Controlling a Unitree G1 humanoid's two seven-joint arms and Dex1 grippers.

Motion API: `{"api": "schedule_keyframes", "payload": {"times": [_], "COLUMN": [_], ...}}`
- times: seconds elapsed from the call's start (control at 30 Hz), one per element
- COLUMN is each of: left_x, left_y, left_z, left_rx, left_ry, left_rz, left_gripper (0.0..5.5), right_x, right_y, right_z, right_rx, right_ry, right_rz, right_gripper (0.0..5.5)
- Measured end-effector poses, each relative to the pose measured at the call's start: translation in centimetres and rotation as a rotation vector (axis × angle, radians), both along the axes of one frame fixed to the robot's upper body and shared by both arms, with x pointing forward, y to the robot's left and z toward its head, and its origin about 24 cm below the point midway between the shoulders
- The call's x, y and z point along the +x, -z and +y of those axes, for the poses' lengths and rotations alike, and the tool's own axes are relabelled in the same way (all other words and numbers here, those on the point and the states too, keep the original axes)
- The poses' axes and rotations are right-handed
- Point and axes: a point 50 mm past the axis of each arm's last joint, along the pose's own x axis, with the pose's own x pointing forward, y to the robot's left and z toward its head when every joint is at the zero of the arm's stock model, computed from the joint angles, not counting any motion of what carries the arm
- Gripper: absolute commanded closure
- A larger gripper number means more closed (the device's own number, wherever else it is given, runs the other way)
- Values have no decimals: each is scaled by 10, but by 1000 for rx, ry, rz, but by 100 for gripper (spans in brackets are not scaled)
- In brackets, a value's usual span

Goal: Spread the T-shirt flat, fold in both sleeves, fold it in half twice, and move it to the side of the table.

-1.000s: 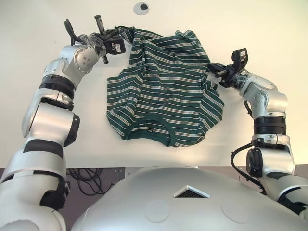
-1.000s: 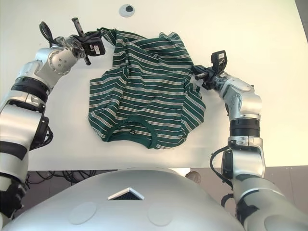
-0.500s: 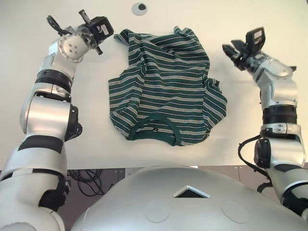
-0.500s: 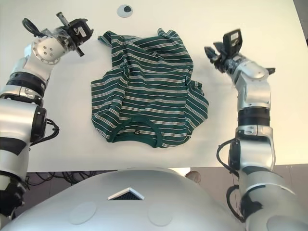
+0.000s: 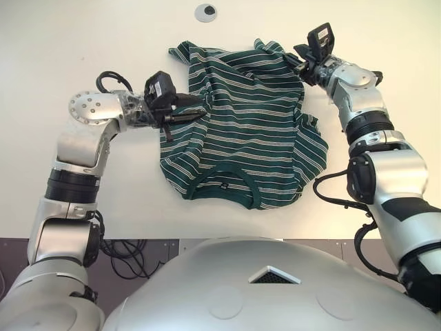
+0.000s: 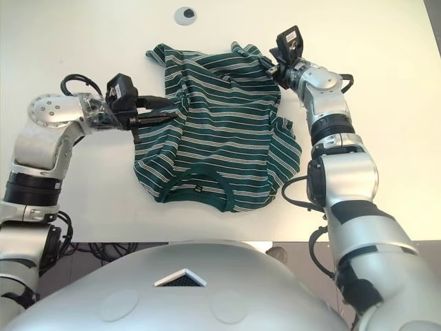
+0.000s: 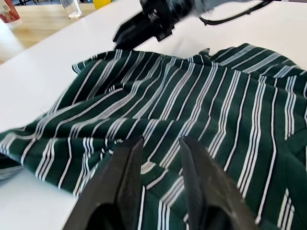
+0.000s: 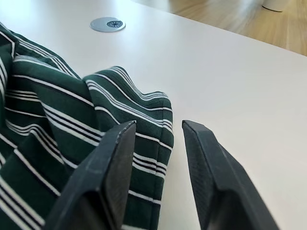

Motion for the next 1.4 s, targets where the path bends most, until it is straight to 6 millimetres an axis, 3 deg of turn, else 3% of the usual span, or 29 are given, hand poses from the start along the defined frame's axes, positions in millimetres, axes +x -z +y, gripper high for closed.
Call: {"api": "schedule_keyframes", "payload": {"times": [0.17,0.43,0.57,0.83,1.0,1.07,1.17,1.3,1.4], "left_x": [-15,-22,-32,-19,-18,-20,-23,-28,-32], "left_y": [25,20,16,23,26,26,25,24,23], "left_z": [16,43,45,39,33,34,34,36,38], "left_rx": [296,490,466,298,267,243,202,200,227], "left_ry": [22,27,-22,-276,-339,-362,-389,-401,-402], "left_rz": [56,75,115,107,111,119,145,157,165], "left_gripper": [418,418,418,418,418,418,418,418,418], "right_x": [-5,-4,-6,-17,-16,-27,-62,-121,-158], "right_y": [16,18,18,24,-9,-23,-18,2,0], "right_z": [-2,-4,-20,-40,-55,-65,-71,-63,-50], "right_rx": [-175,-374,-408,-144,28,71,79,123,153], "right_ry": [-1,-16,37,254,291,273,204,139,76], "right_rz": [69,41,34,-37,-228,-288,-249,-104,-36], "right_gripper": [375,375,375,375,375,375,375,375,375]}}
